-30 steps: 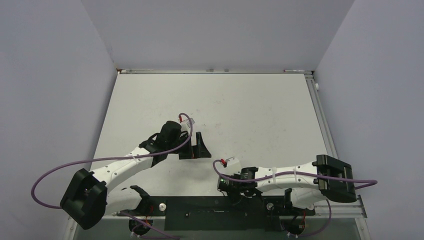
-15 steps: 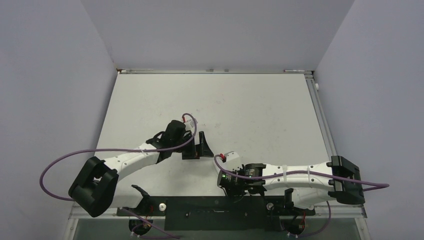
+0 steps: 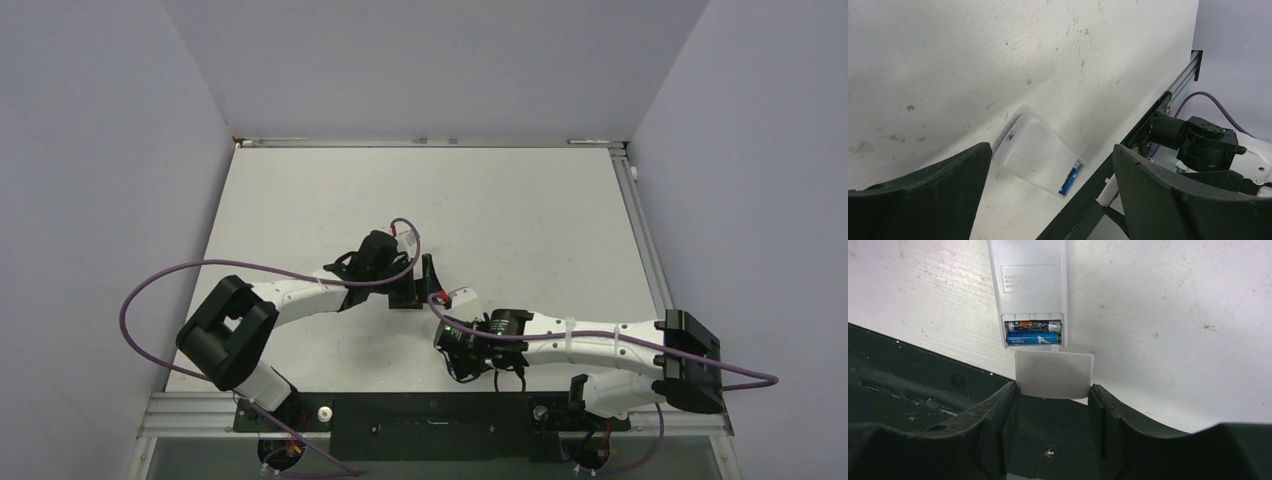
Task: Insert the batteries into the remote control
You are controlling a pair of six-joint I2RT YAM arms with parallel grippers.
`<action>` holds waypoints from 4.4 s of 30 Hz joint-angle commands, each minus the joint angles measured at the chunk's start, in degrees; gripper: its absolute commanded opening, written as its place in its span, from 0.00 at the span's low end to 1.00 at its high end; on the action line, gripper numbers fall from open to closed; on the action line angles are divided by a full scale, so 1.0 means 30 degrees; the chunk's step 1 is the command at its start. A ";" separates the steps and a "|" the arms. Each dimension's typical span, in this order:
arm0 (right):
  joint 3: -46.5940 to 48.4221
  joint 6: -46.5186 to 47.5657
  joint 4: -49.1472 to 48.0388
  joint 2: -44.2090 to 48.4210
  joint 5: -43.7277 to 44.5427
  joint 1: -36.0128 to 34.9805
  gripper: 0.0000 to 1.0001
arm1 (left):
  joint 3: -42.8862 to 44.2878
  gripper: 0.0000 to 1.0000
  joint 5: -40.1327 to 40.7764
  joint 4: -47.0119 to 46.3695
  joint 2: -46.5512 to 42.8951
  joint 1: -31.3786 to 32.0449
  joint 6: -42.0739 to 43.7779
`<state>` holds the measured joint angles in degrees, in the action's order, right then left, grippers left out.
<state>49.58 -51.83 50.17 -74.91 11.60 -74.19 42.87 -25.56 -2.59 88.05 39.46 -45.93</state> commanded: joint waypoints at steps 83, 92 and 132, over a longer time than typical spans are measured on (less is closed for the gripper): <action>0.0088 0.4575 -0.1043 -0.2845 -0.4240 0.1907 0.25 | -0.2277 0.92 0.0375 -0.0620 -0.1395 -0.0432 0.0369; 0.0699 0.5042 -0.0877 -0.2999 -0.4000 0.2331 0.25 | -0.2814 0.92 0.0475 -0.0702 -0.1646 -0.0749 0.0316; 0.1599 0.6782 -0.1241 -0.4342 -0.4451 0.2934 0.25 | -0.3026 0.92 0.0232 -0.0640 -0.1765 -0.1201 0.0396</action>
<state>52.14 -32.16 47.59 -87.66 -1.89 -65.71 33.45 -24.43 -3.62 83.46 36.25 -45.78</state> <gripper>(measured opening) 0.478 0.917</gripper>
